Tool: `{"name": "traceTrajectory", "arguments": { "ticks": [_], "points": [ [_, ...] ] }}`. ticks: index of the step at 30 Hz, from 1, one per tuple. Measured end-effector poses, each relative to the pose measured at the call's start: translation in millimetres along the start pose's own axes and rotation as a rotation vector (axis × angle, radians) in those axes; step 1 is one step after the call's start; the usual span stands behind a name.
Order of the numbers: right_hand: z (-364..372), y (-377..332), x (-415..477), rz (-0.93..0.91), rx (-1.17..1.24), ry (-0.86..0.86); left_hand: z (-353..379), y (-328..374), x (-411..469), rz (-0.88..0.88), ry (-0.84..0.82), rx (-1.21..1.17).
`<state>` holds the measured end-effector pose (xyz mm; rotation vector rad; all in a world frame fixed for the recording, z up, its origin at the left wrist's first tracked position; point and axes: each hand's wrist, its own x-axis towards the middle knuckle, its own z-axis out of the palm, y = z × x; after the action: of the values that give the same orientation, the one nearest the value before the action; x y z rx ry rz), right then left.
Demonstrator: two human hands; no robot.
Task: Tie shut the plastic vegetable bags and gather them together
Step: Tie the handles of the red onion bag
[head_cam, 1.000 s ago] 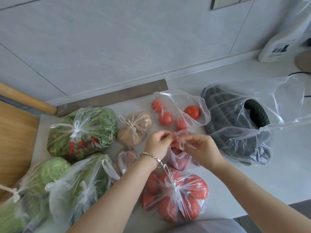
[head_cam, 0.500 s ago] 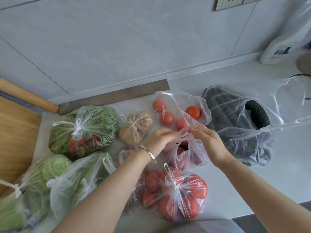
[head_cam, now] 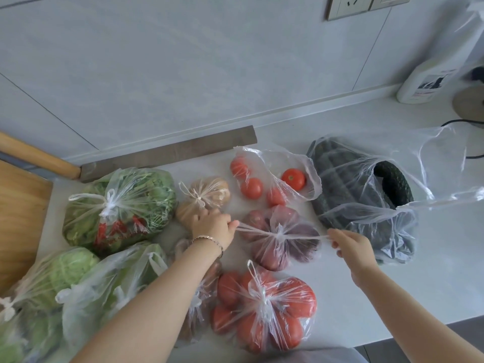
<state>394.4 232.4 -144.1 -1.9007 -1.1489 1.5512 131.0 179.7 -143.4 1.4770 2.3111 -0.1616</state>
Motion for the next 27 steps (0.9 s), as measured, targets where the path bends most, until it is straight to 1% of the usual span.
{"name": "traceTrajectory", "arguments": {
  "ticks": [1, 2, 3, 4, 5, 6, 7, 8, 10, 11, 12, 14, 16, 19, 22, 23, 25, 27],
  "points": [
    [0.6, -8.8, -3.2, -0.027, 0.147, -0.028, -10.8, 4.8, 1.8, -0.104, -0.042, -0.253],
    [2.1, -18.7, -9.4, -0.063, 0.296, -0.095, -20.1, 8.4, 2.7, -0.225, -0.096, -0.638],
    [4.7, -27.8, -16.1, -0.116, 0.407, -0.208, -29.9, 14.4, 0.9, -0.306, -0.193, -1.07],
    [8.4, -35.1, -22.1, -0.176, 0.465, -0.339, -35.1, 20.7, -2.3, -0.327, -0.296, -1.452],
    [13.3, -41.1, -25.8, -0.222, 0.473, -0.437, -38.0, 26.3, -5.7, -0.298, -0.369, -1.755],
    [18.0, -45.7, -28.4, -0.254, 0.443, -0.495, -40.4, 33.7, -10.6, -0.256, -0.403, -1.916],
    [23.3, -48.9, -29.2, -0.286, 0.404, -0.521, -40.5, 41.3, -15.6, -0.204, -0.403, -1.959],
    [28.6, -51.0, -28.3, -0.311, 0.363, -0.496, -40.3, 50.0, -20.0, -0.134, -0.379, -1.899],
    [36.7, -54.2, -24.1, -0.351, 0.268, -0.392, -31.4, 62.4, -22.5, 0.007, -0.302, -1.546],
    [39.8, -56.0, -21.1, -0.385, 0.2, -0.335, -26.0, 66.9, -21.9, 0.084, -0.289, -1.378],
    [42.4, -58.0, -19.4, -0.42, 0.15, -0.293, -22.3, 69.9, -20.5, 0.136, -0.294, -1.265],
    [46.5, -60.3, -15.8, -0.463, 0.122, -0.218, -21.1, 73.9, -17.7, 0.156, -0.31, -1.222],
    [49.0, -59.5, -12.4, -0.463, 0.133, -0.158, -24.7, 76.4, -13.5, 0.163, -0.307, -1.176],
    [52.3, -53.8, -7.7, -0.427, 0.165, -0.091, -28.7, 79.0, -9.1, 0.174, -0.233, -1.023],
    [56.4, -44.0, -7.8, -0.377, 0.247, -0.062, -28.6, 80.5, -6.4, 0.074, -0.182, -1.06],
    [57.5, -39.0, -8.7, -0.376, 0.214, -0.072, -28.1, 79.8, -5.6, 0.041, -0.163, -1.079],
    [59.8, -27.2, -10.6, -0.422, -0.026, -0.15, -25.8, 77.6, -3.8, -0.014, -0.142, -1.149],
    [63.7, -18.4, -12.3, -0.519, -0.274, -0.243, -23.3, 76.6, -5.3, -0.044, -0.146, -1.213]
  ]
}}
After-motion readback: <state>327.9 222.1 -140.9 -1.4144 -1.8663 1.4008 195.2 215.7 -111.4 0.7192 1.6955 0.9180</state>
